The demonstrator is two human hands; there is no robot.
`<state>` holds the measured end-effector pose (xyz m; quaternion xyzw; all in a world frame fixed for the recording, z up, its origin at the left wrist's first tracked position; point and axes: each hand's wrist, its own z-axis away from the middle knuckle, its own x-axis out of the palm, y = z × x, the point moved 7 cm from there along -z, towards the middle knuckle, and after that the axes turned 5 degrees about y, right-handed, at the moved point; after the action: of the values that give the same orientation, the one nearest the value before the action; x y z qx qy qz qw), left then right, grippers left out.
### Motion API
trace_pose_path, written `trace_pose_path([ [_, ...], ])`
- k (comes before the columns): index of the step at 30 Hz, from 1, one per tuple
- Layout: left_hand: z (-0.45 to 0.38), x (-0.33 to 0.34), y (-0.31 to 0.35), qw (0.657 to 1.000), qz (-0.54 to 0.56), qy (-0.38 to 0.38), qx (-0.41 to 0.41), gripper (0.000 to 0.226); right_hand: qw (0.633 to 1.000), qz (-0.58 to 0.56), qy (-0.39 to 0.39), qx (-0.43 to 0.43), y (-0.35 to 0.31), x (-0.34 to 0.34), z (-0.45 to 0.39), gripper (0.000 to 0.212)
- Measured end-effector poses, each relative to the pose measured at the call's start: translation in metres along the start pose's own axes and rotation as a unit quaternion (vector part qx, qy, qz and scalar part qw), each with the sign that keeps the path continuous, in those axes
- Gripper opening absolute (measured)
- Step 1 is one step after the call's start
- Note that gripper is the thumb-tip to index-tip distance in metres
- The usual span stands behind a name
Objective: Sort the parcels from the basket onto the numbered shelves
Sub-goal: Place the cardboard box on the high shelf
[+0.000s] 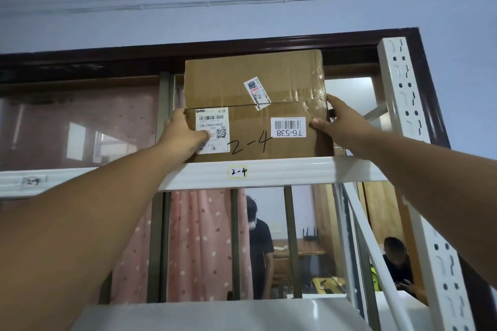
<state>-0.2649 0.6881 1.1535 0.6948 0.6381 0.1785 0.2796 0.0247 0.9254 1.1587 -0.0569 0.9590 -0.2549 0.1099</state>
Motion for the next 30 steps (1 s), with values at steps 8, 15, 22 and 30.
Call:
trace_pose_path([
  [8,0.023,-0.015,0.025,0.996,-0.088,0.009,-0.005,0.091,0.998,0.05,0.02,0.018,-0.021,-0.002,0.004,0.068],
  [15,0.021,-0.05,0.039,0.984,-0.175,0.019,0.004,0.089,0.988,0.128,0.081,-0.044,-0.061,0.004,0.008,0.088],
  [22,0.027,-0.105,0.042,0.964,-0.26,0.046,-0.003,0.089,0.95,0.224,0.006,-0.216,-0.125,0.045,0.028,0.089],
  [30,0.044,-0.188,0.018,0.921,-0.384,0.063,-0.041,0.094,0.953,0.093,-0.119,-0.262,-0.192,0.132,0.071,0.058],
])
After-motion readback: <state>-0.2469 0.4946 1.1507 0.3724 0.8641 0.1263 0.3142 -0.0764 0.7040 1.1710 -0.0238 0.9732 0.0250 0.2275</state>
